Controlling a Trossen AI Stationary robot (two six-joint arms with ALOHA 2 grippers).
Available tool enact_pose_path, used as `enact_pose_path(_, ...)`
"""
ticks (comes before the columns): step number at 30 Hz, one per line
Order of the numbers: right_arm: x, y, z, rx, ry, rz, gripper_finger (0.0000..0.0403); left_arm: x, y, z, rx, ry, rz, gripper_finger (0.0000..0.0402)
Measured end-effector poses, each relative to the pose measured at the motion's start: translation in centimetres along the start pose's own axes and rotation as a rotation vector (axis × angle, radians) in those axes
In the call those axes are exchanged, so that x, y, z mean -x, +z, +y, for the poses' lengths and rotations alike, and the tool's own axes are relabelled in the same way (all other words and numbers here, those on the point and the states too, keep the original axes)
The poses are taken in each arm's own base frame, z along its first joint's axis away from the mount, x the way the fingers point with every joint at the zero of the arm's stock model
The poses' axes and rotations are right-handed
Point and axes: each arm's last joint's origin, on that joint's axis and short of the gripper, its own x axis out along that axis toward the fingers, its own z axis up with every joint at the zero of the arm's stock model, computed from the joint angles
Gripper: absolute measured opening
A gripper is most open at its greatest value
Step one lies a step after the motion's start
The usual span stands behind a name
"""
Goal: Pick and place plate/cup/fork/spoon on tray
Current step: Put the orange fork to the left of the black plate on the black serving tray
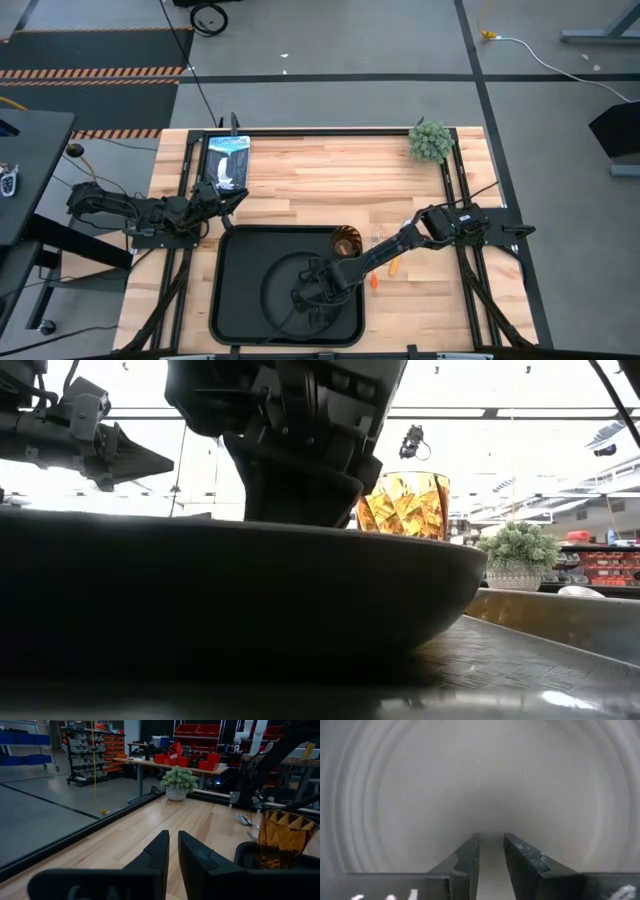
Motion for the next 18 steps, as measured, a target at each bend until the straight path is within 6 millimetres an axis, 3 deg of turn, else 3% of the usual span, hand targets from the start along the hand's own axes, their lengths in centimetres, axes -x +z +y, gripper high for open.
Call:
enact_pose_path(7, 1.0, 0.7, 0.3, -0.002, 0.002, 0.006, 0.0096, 0.0, 0.0, 0.0, 0.000, 0.000, 0.000, 0.0048)
enact_pose_path(12, 3.5, 2.1, 0.7, -0.008, -0.008, -0.019, 0.0096, 0.0, 0.0, 0.0, 0.000, 0.000, 0.000, 0.0048)
enact_pose_path(18, 7.2, 2.3, 2.1, -0.026, -0.036, 0.024, 0.0096, 0.0, 0.0, 0.0, 0.000, 0.000, 0.000, 0.0048)
